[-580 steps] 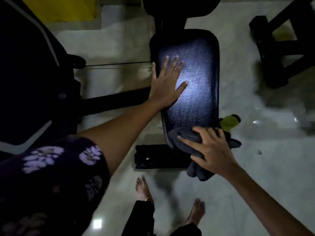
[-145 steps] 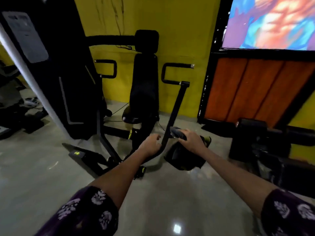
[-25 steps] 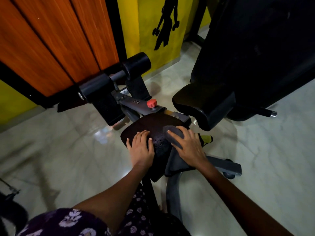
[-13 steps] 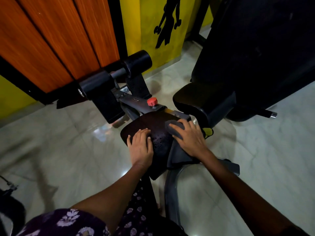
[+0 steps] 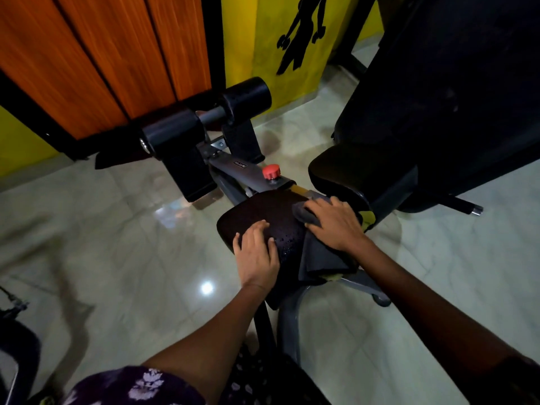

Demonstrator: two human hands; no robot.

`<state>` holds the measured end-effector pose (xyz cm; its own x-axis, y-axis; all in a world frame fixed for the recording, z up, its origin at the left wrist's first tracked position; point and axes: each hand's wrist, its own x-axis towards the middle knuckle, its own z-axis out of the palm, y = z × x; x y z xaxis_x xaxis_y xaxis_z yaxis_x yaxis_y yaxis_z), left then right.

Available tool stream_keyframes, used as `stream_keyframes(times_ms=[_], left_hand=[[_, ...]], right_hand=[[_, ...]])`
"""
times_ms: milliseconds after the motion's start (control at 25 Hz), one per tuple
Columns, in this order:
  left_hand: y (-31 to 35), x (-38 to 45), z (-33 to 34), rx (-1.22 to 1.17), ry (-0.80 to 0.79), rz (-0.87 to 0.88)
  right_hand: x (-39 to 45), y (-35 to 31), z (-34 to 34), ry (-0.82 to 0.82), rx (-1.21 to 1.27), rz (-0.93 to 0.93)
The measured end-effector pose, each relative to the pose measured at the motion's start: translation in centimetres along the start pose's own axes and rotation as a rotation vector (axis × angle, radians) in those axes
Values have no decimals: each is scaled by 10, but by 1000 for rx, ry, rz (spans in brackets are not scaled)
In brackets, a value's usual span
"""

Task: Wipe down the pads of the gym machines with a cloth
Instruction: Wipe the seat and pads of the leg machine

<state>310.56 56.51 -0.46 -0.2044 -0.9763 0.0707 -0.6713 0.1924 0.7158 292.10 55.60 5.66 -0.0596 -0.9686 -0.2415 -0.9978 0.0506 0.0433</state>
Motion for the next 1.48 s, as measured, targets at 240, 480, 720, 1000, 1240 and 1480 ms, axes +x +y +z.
stream_keyframes(times_ms=[240, 480, 720, 1000, 1240, 1480], left_hand=[[-2, -1, 0, -1, 12, -24], [2, -1, -3, -39, 54, -34], [1, -1, 0, -11, 126, -34], [-5, -4, 3, -16, 112, -32], [-4, -3, 2, 21, 108, 22], [-6, -3, 1, 35, 78, 41]], right_hand=[[36, -24, -1, -89, -33, -52], [46, 4, 3, -163, -7, -33], [87, -21, 10, -305, -116, -331], [152, -12, 24, -400, -9, -284], [151, -36, 30, -417, -15, -630], [182, -25, 40, -390, 39, -464]])
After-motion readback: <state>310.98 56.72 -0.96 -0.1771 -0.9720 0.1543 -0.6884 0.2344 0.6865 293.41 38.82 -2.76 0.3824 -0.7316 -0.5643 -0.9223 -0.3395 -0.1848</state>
